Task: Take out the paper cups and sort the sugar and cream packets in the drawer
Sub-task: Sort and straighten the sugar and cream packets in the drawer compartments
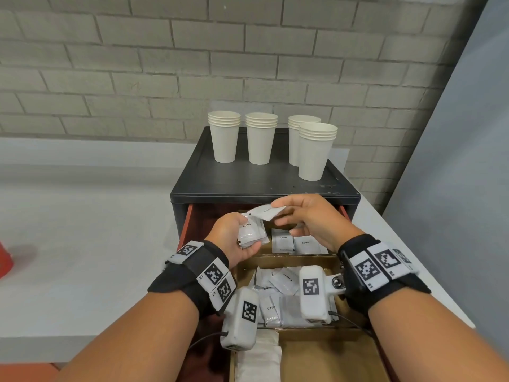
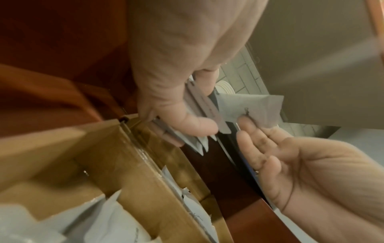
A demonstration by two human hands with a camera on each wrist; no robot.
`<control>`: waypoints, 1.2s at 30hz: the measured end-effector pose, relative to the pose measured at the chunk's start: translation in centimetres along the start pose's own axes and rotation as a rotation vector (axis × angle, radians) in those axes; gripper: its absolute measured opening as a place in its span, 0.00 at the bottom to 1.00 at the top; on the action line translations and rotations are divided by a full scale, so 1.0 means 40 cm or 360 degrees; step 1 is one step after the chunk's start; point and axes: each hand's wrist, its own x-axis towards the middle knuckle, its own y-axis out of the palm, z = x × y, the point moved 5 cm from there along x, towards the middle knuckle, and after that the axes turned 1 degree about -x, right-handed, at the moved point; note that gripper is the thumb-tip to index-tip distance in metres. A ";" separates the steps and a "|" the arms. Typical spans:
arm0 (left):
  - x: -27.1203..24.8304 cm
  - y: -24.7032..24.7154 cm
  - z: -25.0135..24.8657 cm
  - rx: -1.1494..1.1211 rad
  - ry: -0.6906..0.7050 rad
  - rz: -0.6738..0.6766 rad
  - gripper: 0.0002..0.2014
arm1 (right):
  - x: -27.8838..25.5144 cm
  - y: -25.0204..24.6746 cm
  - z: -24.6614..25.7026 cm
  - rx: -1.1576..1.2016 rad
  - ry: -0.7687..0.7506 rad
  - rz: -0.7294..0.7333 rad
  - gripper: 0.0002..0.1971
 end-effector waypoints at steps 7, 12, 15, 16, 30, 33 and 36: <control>0.000 0.000 -0.003 0.0016 0.0007 -0.0014 0.12 | -0.001 0.006 0.001 -0.0183 -0.0097 -0.0110 0.04; -0.014 0.019 0.003 -0.0047 0.0013 0.0080 0.03 | 0.008 0.050 -0.017 -0.0348 0.0184 0.0042 0.08; -0.016 0.030 0.005 -0.0041 -0.0024 0.0191 0.08 | 0.013 0.066 -0.023 -0.0573 0.0215 0.0090 0.08; -0.013 0.031 0.007 0.0015 -0.0022 0.0221 0.10 | 0.017 0.069 -0.025 -0.0625 0.0191 0.0082 0.11; 0.003 0.008 -0.001 0.0266 0.0114 0.0032 0.15 | 0.080 0.040 -0.047 -0.1207 0.0213 0.0078 0.15; 0.005 0.005 0.000 0.0253 0.0091 0.0040 0.16 | 0.088 0.058 -0.070 -0.1638 0.0272 0.0204 0.17; 0.007 0.003 -0.001 0.0253 0.0085 0.0035 0.17 | 0.094 0.079 -0.092 -0.1863 0.0303 0.0327 0.21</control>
